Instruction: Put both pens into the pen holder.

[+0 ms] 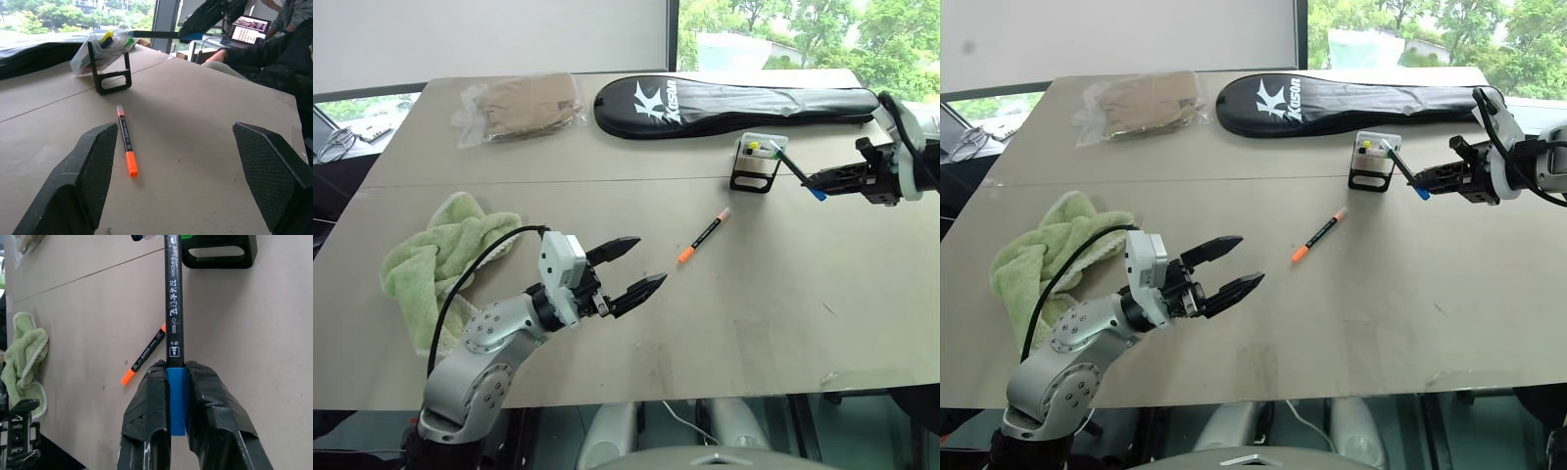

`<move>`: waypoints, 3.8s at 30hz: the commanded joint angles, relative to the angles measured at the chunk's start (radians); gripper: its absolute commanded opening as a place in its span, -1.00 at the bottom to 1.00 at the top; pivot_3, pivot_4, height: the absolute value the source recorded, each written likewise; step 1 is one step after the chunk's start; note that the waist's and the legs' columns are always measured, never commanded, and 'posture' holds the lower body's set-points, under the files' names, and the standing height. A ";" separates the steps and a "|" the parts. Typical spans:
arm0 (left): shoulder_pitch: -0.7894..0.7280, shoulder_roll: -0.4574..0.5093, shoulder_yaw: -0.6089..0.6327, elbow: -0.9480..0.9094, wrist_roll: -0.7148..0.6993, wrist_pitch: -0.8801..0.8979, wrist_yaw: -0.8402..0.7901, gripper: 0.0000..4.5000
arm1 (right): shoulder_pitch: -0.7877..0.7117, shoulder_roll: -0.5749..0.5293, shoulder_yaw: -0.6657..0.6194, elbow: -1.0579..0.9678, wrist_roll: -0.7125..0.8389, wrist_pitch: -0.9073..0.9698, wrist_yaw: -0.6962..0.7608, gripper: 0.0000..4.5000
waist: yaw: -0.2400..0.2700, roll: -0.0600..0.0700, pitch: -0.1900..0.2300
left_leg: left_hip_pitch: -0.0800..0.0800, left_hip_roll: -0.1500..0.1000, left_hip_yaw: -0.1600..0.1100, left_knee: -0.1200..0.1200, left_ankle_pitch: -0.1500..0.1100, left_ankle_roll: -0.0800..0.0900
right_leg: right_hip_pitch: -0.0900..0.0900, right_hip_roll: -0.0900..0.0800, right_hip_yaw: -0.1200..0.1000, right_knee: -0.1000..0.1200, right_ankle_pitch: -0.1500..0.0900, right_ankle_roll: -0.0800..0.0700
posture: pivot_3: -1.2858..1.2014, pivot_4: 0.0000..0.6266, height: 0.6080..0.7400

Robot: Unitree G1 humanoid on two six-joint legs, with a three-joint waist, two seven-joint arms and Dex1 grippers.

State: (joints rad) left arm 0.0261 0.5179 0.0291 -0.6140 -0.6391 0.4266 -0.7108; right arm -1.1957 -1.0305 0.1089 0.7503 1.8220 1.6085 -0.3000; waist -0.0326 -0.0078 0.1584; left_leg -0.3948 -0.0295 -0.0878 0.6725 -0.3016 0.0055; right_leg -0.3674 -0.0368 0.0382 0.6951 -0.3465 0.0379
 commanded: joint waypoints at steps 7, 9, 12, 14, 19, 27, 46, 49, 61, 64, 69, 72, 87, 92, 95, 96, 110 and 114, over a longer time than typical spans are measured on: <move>0.003 -0.009 -0.006 -0.038 0.006 -0.014 0.017 0.73 | -0.191 0.022 0.100 0.199 -0.062 0.006 0.048 -0.98 | 0.001 0.000 0.000 | -0.003 0.000 0.001 0.000 0.000 0.000 | -0.003 0.000 0.001 0.001 0.000 0.000 | 0.03 -0.52 1.00; 0.006 -0.011 -0.006 -0.042 0.008 -0.013 0.025 0.73 | -0.230 0.037 0.105 0.253 -0.106 0.006 0.062 -0.98 | 0.002 0.000 0.000 | -0.004 0.000 0.001 0.000 0.000 0.000 | -0.004 -0.001 0.001 0.001 0.000 0.000 | 0.03 -0.52 1.00; 0.025 -0.019 -0.012 -0.060 0.014 -0.011 0.045 0.73 | -0.276 0.069 0.082 0.332 -0.219 0.006 0.079 -0.98 | 0.002 0.000 0.000 | -0.004 0.000 0.001 0.000 0.000 0.000 | -0.004 0.000 0.001 0.001 0.000 0.000 | 0.03 -0.52 1.00; 0.038 -0.021 -0.013 -0.073 0.016 -0.010 0.058 0.73 | -0.300 0.089 0.053 0.371 -0.296 0.006 0.098 -0.98 | 0.002 0.000 0.000 | -0.004 0.000 0.002 0.000 0.000 0.000 | -0.005 0.000 0.001 0.001 0.000 0.000 | 0.03 -0.52 1.00; 0.057 -0.023 -0.007 -0.094 0.009 -0.002 0.082 0.73 | -0.327 0.128 -0.010 0.345 -0.452 0.006 0.213 -0.98 | 0.005 0.001 0.000 | -0.004 0.000 0.001 -0.001 0.000 0.000 | -0.005 0.000 0.001 0.001 0.000 0.000 | 0.03 -0.52 1.00; 0.061 -0.022 -0.002 -0.103 -0.002 0.006 0.100 0.73 | -0.369 0.169 -0.080 0.321 -0.672 0.006 0.351 0.00 | 0.007 0.001 0.000 | -0.005 0.000 0.003 -0.001 0.000 0.000 | -0.007 0.001 0.001 0.002 0.000 0.000 | 0.03 -0.52 1.00; 0.017 -0.008 0.005 -0.065 -0.011 0.018 0.070 0.73 | 0.230 -0.128 -0.093 -0.794 -0.761 -0.204 0.866 0.58 | 0.016 0.002 0.000 | -0.007 0.000 0.001 0.001 0.000 0.000 | -0.008 -0.001 0.000 0.002 0.000 0.000 | 0.03 -0.52 1.00; 0.006 0.001 0.015 -0.053 -0.009 0.019 0.059 0.73 | 0.385 -0.078 -0.251 -0.964 -0.754 -0.264 0.806 0.58 | 0.014 0.002 0.000 | -0.006 0.002 0.002 0.001 0.000 0.000 | -0.007 -0.001 0.001 0.003 0.000 0.000 | 0.03 -0.52 1.00; -0.068 0.023 0.003 0.011 -0.002 0.015 -0.005 0.73 | 0.798 -0.083 -0.138 -1.296 -1.254 -0.708 0.743 0.58 | 0.019 0.001 -0.001 | -0.006 0.000 0.001 0.005 0.000 0.000 | -0.007 -0.002 0.001 0.005 0.000 0.001 | 0.03 -0.52 1.00; -0.078 0.024 0.004 0.022 0.000 0.015 -0.015 0.73 | 0.781 -0.064 -0.161 -1.257 -1.269 -0.731 0.782 0.58 | 0.010 0.001 -0.001 | -0.004 0.001 0.003 0.005 0.000 0.000 | -0.007 -0.001 0.002 0.005 0.001 0.001 | 0.03 -0.52 1.00; -0.083 0.022 0.002 0.033 0.005 0.012 -0.024 0.73 | 0.694 -0.053 -0.185 -1.160 -1.271 -0.747 0.865 0.58 | 0.006 0.001 -0.001 | -0.004 0.001 0.002 0.005 0.000 0.000 | -0.007 -0.001 0.002 0.006 0.001 0.001 | 0.03 -0.52 1.00; -0.075 0.019 0.000 0.026 0.008 0.011 -0.021 0.73 | 0.667 -0.048 -0.164 -1.140 -1.292 -0.761 0.906 0.58 | 0.007 0.001 -0.001 | -0.004 0.001 0.001 0.005 0.000 0.000 | -0.007 -0.001 0.002 0.005 0.001 0.001 | 0.03 -0.52 1.00; -0.017 0.007 0.007 -0.010 0.025 -0.006 0.003 0.73 | 0.505 0.034 -0.074 -0.974 -1.477 -0.860 0.988 0.58 | -0.002 0.001 -0.001 | -0.004 0.001 0.001 0.006 0.000 0.000 | -0.007 -0.002 0.003 0.006 0.001 0.001 | 0.03 -0.52 1.00; -0.009 0.004 0.008 -0.003 0.030 -0.016 -0.001 0.73 | 0.428 0.069 -0.032 -0.882 -1.547 -0.935 1.029 0.58 | -0.004 0.001 -0.001 | -0.004 0.001 0.002 0.006 0.000 0.000 | -0.007 -0.002 0.003 0.006 0.001 0.001 | 0.03 -0.52 1.00; -0.012 0.004 0.007 0.002 0.031 -0.020 -0.003 0.73 | 0.387 0.096 -0.009 -0.811 -1.579 -0.983 1.055 0.58 | -0.006 0.001 -0.001 | -0.004 0.001 0.002 0.006 0.000 0.000 | -0.007 -0.002 0.003 0.007 0.001 0.001 | 0.03 -0.52 1.00; -0.013 0.005 0.005 0.004 0.033 -0.021 -0.004 0.73 | 0.375 0.106 -0.001 -0.781 -1.596 -1.008 1.061 0.58 | -0.007 0.001 -0.001 | -0.004 0.001 0.001 0.006 0.000 0.000 | -0.007 -0.002 0.003 0.007 0.001 0.001 | 0.03 -0.52 1.00; -0.008 0.025 0.016 0.021 0.094 -0.002 0.053 0.73 | 0.532 0.376 -0.373 -1.099 -1.190 -0.198 0.908 0.58 | -0.003 -0.001 -0.003 | -0.004 0.001 0.000 0.007 0.000 0.000 | -0.007 -0.002 0.002 0.009 0.001 0.001 | 0.03 -0.52 1.00; -0.139 0.055 -0.043 0.029 0.131 0.217 0.166 0.73 | 0.676 0.464 -0.394 -1.213 -1.220 -0.307 0.847 0.58 | 0.003 -0.001 -0.002 | -0.004 -0.001 0.001 0.010 0.000 0.000 | -0.009 -0.002 0.004 0.015 0.001 0.001 | 0.03 -0.52 1.00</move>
State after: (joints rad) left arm -0.0496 0.5500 0.0089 -0.5725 -0.5258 0.5250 -0.6072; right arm -0.5633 -0.5691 -0.2546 -0.3735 0.6040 1.3904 0.5563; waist -0.0293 -0.0088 0.1561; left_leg -0.3990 -0.0305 -0.0878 0.6828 -0.3016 0.0055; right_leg -0.3760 -0.0392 0.0412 0.7106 -0.3459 0.0389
